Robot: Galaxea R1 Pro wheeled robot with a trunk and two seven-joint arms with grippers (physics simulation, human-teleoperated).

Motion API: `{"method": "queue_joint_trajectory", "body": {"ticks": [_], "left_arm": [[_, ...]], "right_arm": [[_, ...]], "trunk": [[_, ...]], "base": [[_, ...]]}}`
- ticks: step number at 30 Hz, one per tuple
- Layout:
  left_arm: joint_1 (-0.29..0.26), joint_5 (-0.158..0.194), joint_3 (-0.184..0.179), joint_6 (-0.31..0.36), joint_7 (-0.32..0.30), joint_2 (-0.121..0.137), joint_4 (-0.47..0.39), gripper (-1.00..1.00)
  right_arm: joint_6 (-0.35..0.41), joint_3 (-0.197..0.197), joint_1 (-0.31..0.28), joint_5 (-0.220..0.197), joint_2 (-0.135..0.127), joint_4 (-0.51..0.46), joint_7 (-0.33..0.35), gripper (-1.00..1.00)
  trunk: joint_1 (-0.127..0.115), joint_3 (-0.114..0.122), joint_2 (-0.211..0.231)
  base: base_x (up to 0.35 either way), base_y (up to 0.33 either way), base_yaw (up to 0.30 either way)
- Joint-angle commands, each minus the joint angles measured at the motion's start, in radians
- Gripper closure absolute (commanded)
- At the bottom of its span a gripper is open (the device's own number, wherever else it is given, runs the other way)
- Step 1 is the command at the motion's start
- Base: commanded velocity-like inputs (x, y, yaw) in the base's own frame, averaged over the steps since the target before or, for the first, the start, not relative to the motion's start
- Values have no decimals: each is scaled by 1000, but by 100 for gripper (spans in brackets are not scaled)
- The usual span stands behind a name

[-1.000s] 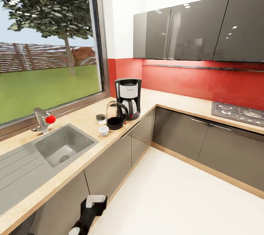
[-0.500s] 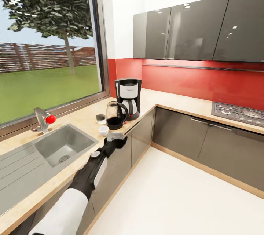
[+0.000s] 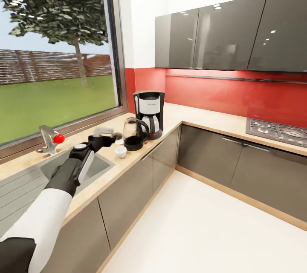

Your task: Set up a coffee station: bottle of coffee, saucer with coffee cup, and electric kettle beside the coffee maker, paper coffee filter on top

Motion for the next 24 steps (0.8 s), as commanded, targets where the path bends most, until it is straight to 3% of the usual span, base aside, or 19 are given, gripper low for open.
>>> {"method": "queue_joint_trajectory", "body": {"ticks": [1, 8, 13, 17, 24], "left_arm": [[0, 6, -2, 6, 2, 3, 0, -100], [1, 4, 0, 8, 5, 14, 4, -100], [2, 5, 1, 7, 1, 42, 4, -100], [12, 3, -2, 7, 1, 57, 3, -100], [20, 3, -1, 4, 5, 67, 2, -100]], "right_arm": [[-2, -1, 0, 0, 0, -1, -1, -100], [-2, -1, 0, 0, 0, -1, -1, -100], [-2, -1, 0, 0, 0, 2, -1, -100], [-2, 0, 0, 0, 0, 2, -1, -100], [-2, 0, 0, 1, 0, 3, -1, -100]], "trunk": [[1, -2, -2], [1, -2, -2], [1, -2, -2], [1, -2, -2], [1, -2, -2]], "base": [[0, 0, 0], [143, 0, 0], [303, 0, 0], [69, 0, 0], [168, -137, 0]]}}
